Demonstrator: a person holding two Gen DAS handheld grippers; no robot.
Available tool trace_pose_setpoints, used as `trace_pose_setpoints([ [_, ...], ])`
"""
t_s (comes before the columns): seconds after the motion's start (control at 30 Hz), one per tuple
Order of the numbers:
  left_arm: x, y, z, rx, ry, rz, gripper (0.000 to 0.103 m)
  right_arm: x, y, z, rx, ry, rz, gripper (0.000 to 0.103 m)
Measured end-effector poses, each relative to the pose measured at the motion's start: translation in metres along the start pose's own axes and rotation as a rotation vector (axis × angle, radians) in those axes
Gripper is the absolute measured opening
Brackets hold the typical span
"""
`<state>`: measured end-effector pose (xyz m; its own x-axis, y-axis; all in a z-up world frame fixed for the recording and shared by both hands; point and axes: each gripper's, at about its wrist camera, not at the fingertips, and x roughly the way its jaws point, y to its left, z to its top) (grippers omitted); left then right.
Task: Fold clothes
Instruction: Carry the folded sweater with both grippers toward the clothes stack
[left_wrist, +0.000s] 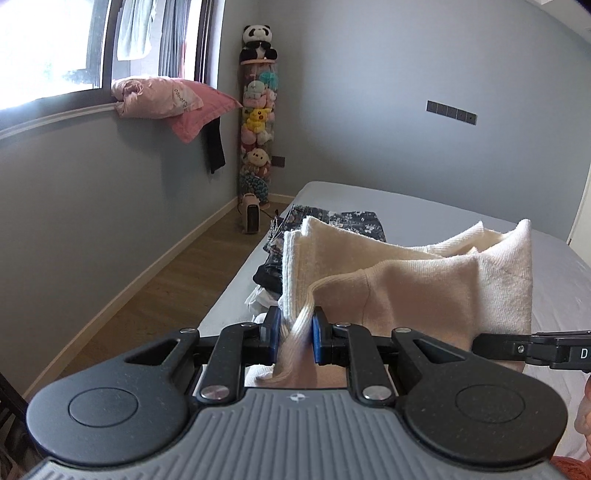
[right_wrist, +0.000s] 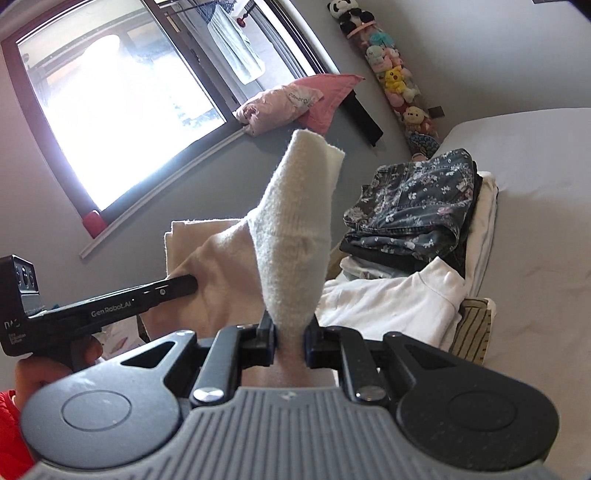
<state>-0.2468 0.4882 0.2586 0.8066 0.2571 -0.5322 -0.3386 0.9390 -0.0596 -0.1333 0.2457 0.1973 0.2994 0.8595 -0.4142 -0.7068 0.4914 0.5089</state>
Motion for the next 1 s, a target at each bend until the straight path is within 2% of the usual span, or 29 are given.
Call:
trace_pose_setpoints([
  [0.3, 0.088, 0.004, 0.011, 0.078, 0.135, -0.004, 0.020, 0.057, -0.046, 0.016, -0.003, 0.095, -0.067, 0.016],
  [0.57, 0.150, 0.010, -0.009, 0.124, 0.271, -0.019, 0.020, 0.110, -0.098, 0.014, 0.071, 0.190, -0.090, 0.017],
  [0.77, 0.180, 0.016, -0.017, 0.121, 0.332, -0.009, 0.020, 0.133, -0.131, 0.004, 0.134, 0.226, -0.081, 0.020],
  [0.9, 0.185, 0.014, -0.018, 0.147, 0.339, -0.002, 0.021, 0.135, -0.143, 0.006, 0.160, 0.216, -0.069, 0.038],
  [1.0, 0.183, 0.014, -0.018, 0.150, 0.335, 0.003, 0.021, 0.131, -0.155, 0.015, 0.205, 0.196, -0.045, 0.045],
])
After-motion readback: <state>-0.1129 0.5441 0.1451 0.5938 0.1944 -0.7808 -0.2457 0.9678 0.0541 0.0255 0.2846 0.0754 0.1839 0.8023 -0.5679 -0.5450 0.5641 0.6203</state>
